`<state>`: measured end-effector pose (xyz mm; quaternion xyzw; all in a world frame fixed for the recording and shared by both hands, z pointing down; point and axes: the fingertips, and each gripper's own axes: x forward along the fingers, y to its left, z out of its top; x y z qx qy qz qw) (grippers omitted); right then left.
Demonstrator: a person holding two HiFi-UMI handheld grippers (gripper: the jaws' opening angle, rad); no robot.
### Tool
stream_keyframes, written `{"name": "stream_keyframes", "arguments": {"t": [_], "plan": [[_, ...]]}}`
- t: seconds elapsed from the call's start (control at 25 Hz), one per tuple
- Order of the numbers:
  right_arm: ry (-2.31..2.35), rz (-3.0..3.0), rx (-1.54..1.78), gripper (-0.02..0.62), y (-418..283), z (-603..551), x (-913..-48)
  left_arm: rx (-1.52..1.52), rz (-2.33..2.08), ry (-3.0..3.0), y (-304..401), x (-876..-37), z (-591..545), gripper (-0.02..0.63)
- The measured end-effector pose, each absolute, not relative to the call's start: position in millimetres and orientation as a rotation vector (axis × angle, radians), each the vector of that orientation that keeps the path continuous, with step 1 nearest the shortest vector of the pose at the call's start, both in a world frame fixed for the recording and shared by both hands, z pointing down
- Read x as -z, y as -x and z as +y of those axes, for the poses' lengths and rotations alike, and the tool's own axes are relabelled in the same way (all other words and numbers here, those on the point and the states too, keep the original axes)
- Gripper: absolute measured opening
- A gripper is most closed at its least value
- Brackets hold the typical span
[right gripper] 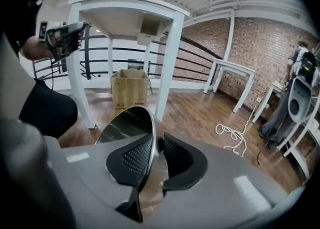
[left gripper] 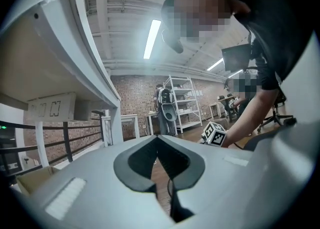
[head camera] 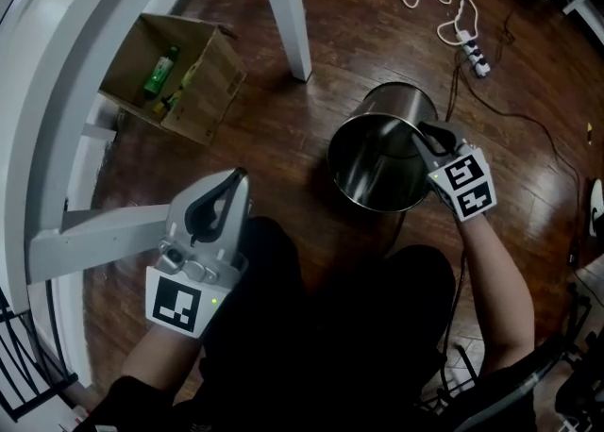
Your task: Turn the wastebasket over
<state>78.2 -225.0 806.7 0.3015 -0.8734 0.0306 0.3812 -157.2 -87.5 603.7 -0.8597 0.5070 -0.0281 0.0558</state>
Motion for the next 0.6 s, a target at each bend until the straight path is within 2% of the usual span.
{"name": "stream_keyframes", "arguments": {"t": [0.2, 0.6], "plan": [[-0.603, -2.282, 0.057, 0.072, -81, -182, -810, 0.069, 1.470, 2.652, 141, -607, -87, 0.000], [-0.655, -2.464, 0.140, 0.080, -112, -132, -819, 0.085, 1.422, 2.672, 127, -610, -86, 0.000]]}}
